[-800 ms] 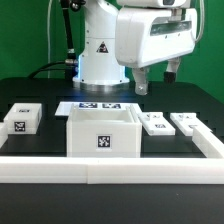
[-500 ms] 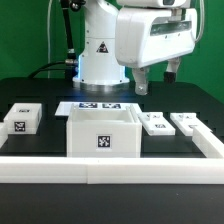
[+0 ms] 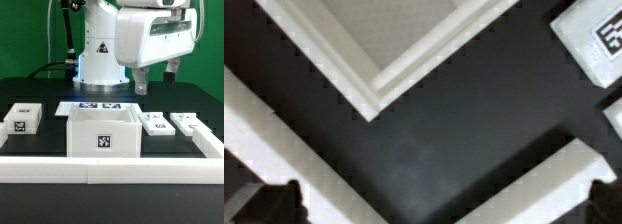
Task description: Assemble cabinet
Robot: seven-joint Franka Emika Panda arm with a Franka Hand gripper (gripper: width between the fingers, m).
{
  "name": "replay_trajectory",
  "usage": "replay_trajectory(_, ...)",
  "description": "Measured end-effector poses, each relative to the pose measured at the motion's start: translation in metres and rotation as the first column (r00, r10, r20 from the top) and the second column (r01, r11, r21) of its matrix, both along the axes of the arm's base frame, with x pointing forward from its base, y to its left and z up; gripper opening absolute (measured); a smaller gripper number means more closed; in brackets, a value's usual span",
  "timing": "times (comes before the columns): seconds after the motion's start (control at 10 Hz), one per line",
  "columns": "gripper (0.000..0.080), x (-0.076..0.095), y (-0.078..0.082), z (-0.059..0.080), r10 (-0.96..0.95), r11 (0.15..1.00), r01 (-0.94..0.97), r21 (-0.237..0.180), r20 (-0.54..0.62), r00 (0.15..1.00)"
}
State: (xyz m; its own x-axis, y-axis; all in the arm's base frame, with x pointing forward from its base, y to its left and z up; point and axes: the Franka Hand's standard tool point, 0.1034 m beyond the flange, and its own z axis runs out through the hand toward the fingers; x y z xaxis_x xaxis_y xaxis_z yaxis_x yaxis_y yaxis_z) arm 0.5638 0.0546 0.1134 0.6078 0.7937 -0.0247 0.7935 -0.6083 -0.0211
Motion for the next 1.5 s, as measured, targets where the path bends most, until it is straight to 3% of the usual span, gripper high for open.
replay_trajectory(0.4,0.0798,-0.001,-0.020,0.004,0.340,0.940,-0.340,-0.015,-0.007,0.940)
replay_trajectory(0.8,0.0798,0.000,-0.028,0.001,0.375,0.927,-0.375,-0.015,-0.008,0.927)
replay_trajectory(1.0,0.0798,-0.004,-0.052,-0.010,0.532,0.847,-0.531,-0.024,0.033,0.846)
replay_trajectory(1.1,0.0798,-0.004,-0.056,-0.011,0.576,0.818,-0.575,-0.035,0.053,0.816)
replay_trajectory(1.5,0.0798,-0.015,-0.056,-0.016,0.563,0.826,-0.563,-0.026,0.041,0.825)
